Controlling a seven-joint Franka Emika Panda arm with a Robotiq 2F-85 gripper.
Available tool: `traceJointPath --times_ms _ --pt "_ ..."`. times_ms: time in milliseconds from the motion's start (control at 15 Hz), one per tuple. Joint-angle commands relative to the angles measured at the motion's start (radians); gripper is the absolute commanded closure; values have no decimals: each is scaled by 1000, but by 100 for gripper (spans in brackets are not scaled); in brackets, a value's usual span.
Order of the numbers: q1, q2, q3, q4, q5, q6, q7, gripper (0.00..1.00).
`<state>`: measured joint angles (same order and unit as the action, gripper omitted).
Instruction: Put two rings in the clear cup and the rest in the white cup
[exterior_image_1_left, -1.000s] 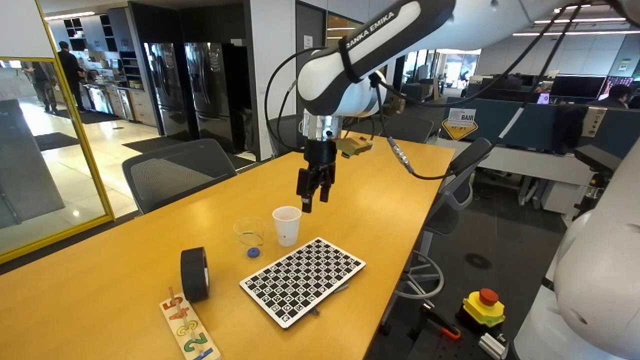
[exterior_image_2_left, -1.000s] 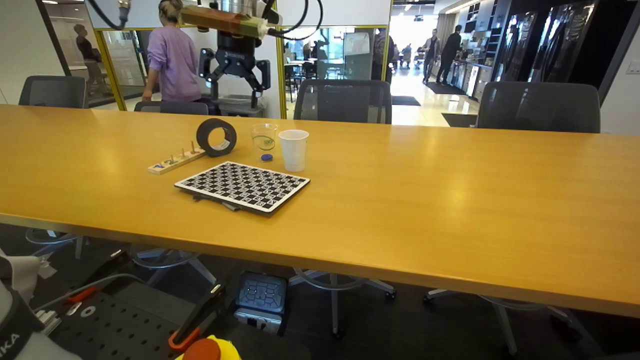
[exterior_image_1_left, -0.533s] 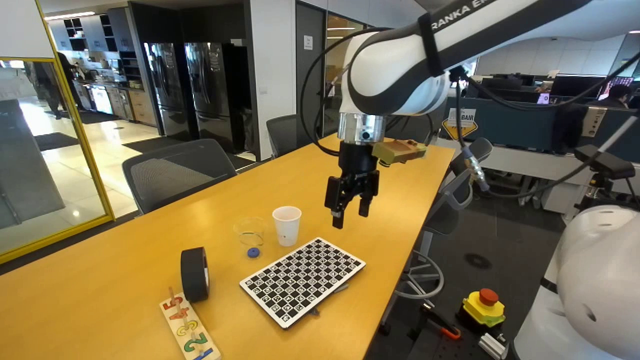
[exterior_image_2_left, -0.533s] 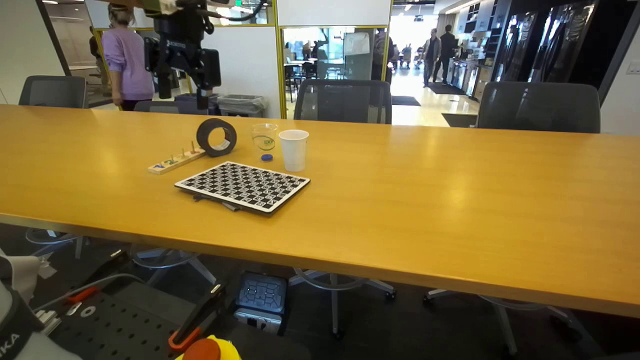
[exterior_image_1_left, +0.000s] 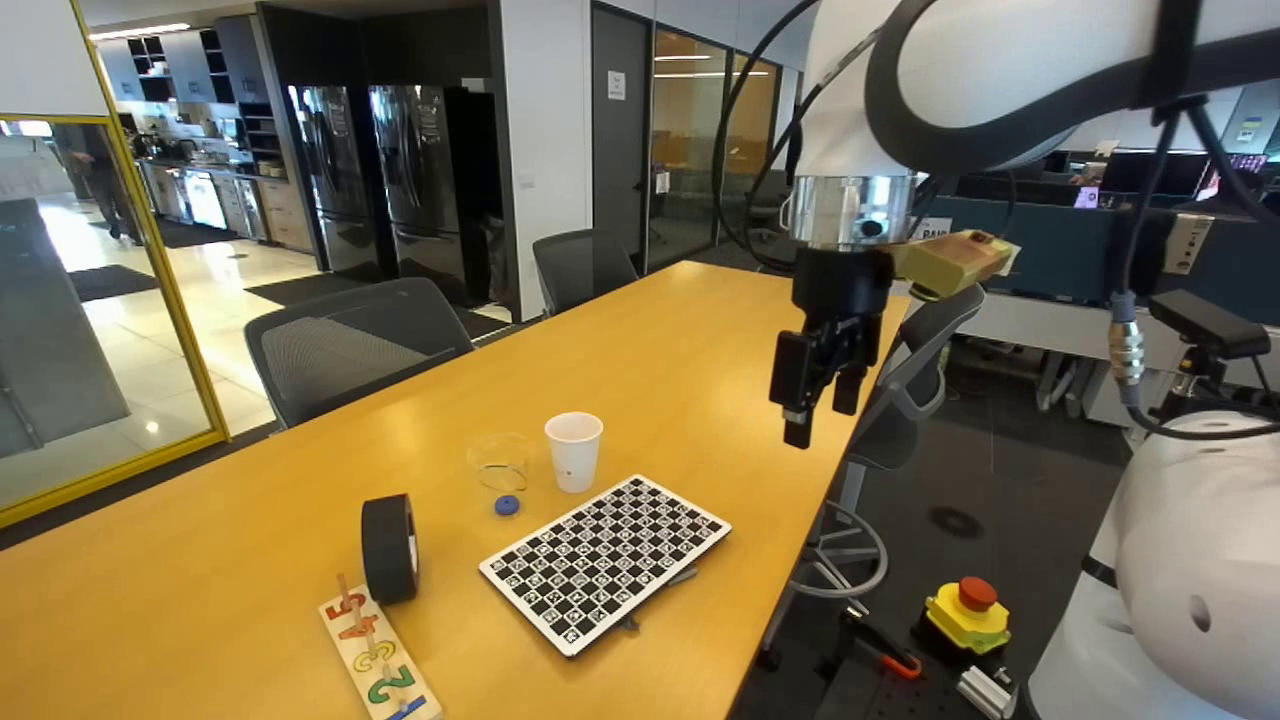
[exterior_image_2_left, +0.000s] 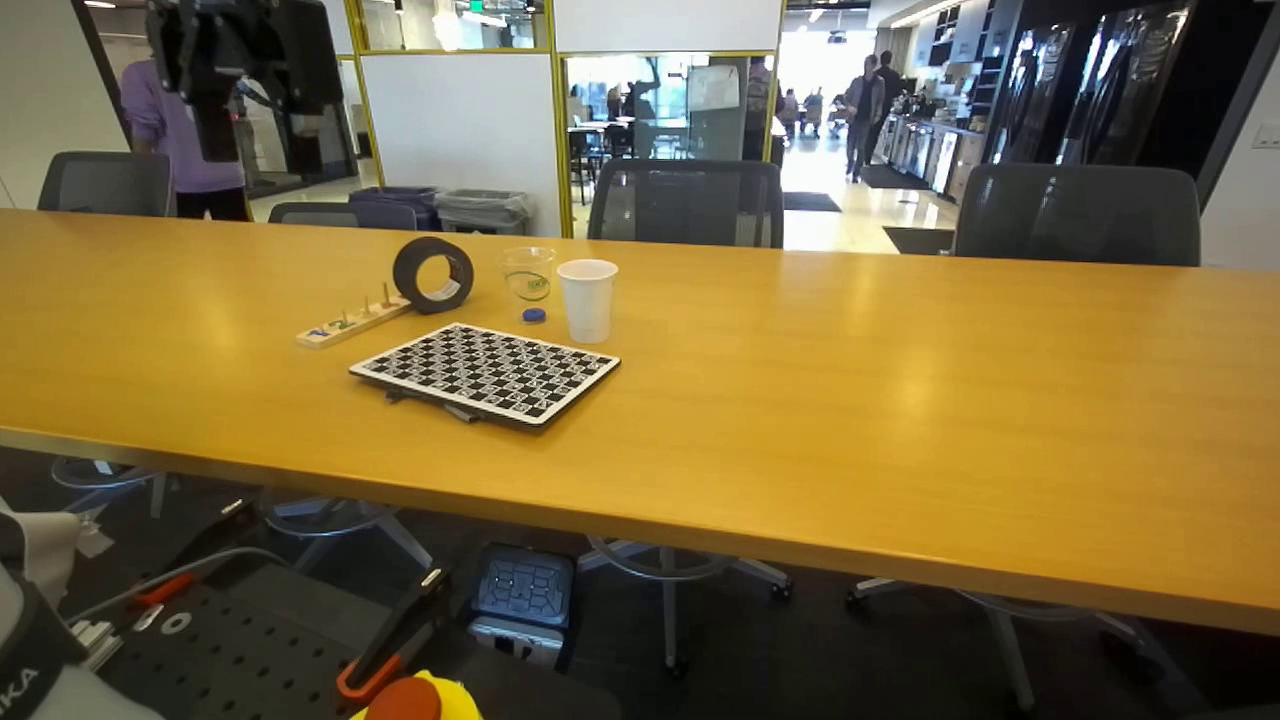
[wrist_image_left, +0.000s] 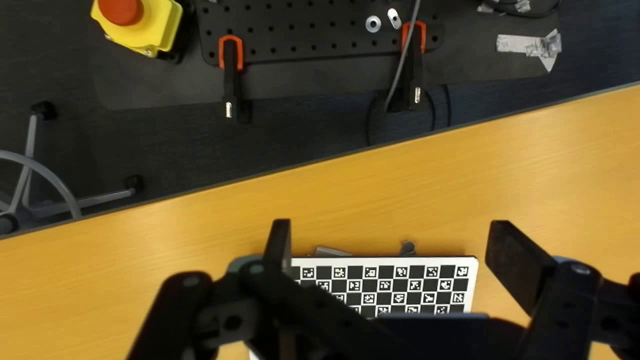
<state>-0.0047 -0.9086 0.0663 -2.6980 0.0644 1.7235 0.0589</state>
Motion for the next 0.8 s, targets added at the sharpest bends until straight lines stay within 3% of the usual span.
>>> traceJointPath --times_ms 0,267,333,733 --pt "-6 -154 -22 -37 -57 -74 -14 0" --pt "-19 -235 -54 -71 -102 -99 -23 0" --pt "-3 -173 -40 -43 -79 -91 -4 0" --pt "-9 -209 -49 -64 -87 -92 -5 0"
